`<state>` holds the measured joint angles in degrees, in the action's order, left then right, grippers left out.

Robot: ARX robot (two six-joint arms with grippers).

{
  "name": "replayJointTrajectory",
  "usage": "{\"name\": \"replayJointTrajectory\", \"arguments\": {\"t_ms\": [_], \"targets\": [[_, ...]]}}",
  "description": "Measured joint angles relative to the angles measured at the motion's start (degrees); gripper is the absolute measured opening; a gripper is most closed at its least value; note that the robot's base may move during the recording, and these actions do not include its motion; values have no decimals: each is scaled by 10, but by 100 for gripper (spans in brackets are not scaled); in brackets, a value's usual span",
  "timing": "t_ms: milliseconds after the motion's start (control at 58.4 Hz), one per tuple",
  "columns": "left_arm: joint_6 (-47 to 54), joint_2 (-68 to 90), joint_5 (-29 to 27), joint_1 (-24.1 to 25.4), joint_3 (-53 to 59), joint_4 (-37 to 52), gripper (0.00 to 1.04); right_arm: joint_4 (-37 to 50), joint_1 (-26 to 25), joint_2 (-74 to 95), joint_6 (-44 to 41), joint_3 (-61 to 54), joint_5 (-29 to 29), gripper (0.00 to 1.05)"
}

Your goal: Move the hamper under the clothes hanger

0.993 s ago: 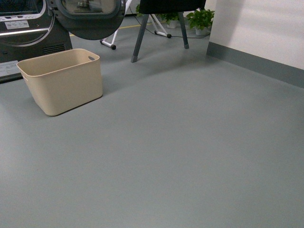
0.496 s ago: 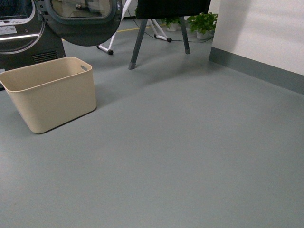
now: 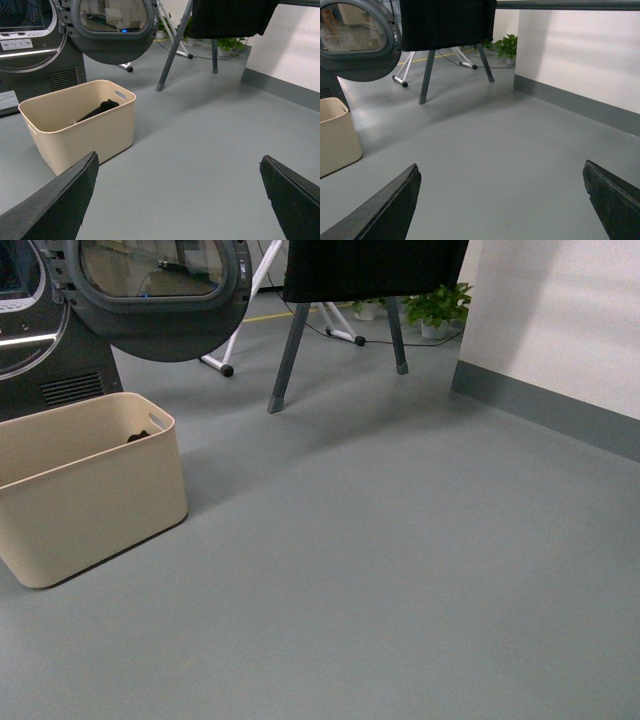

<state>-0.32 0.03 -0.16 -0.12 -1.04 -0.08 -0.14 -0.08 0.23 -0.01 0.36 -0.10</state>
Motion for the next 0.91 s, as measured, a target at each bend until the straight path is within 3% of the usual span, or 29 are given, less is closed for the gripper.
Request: {"name": "replayJointTrajectory", "arguments": {"t_ms": [907], "targets": [[0, 0, 2, 0, 0, 0, 98, 0, 0, 0, 0, 0, 0, 97]]}}
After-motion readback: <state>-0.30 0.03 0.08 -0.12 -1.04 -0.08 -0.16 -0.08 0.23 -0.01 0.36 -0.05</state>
